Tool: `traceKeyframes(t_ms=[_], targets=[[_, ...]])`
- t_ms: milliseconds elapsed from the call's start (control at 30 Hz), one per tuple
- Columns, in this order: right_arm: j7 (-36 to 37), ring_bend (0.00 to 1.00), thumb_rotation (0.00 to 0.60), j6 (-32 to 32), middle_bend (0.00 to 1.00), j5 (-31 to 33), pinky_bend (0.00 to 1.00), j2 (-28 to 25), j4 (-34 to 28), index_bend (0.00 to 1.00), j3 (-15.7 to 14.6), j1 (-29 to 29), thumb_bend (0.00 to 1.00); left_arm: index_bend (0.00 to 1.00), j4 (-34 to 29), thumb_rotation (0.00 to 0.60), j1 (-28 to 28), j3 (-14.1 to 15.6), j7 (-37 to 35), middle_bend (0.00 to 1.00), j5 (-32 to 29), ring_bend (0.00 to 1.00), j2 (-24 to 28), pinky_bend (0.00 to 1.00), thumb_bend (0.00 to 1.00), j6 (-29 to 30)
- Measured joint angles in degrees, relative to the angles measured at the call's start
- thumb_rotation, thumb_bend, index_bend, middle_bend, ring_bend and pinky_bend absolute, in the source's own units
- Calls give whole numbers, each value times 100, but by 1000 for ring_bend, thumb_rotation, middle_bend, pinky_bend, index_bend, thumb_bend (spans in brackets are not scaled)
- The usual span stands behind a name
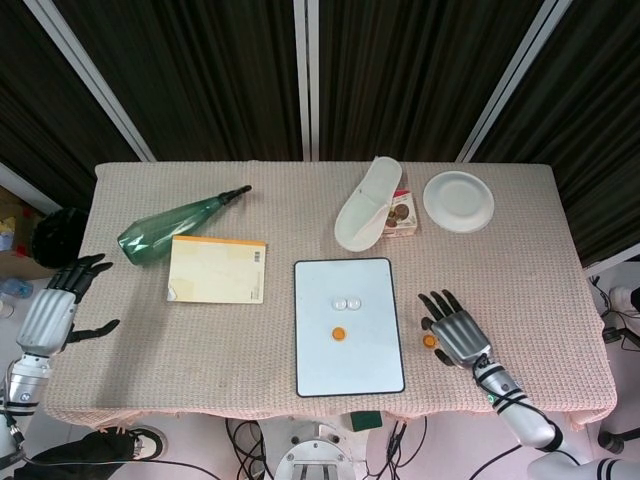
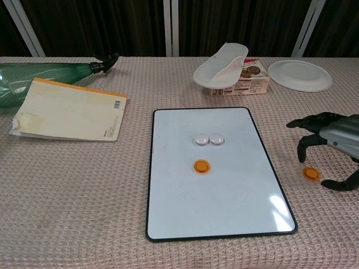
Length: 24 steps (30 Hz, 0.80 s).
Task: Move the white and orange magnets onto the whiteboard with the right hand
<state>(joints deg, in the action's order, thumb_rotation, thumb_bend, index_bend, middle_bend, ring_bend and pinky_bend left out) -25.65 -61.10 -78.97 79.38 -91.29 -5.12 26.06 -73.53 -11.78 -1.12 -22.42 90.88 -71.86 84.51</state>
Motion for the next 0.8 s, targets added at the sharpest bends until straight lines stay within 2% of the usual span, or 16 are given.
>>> traceKeyframes(t_ms=[300,800], targets=[[-167,0,600,90,0,41,0,104,28,450,45,-17,286,172,-5,600,22,-6,-15,108,-9,96,34,150,109,40],[-265,0,600,25,0,41,0,187,109,472,139,-97,293,171,22,600,13,-5,-23,108,-17,96,22,150,109,12]])
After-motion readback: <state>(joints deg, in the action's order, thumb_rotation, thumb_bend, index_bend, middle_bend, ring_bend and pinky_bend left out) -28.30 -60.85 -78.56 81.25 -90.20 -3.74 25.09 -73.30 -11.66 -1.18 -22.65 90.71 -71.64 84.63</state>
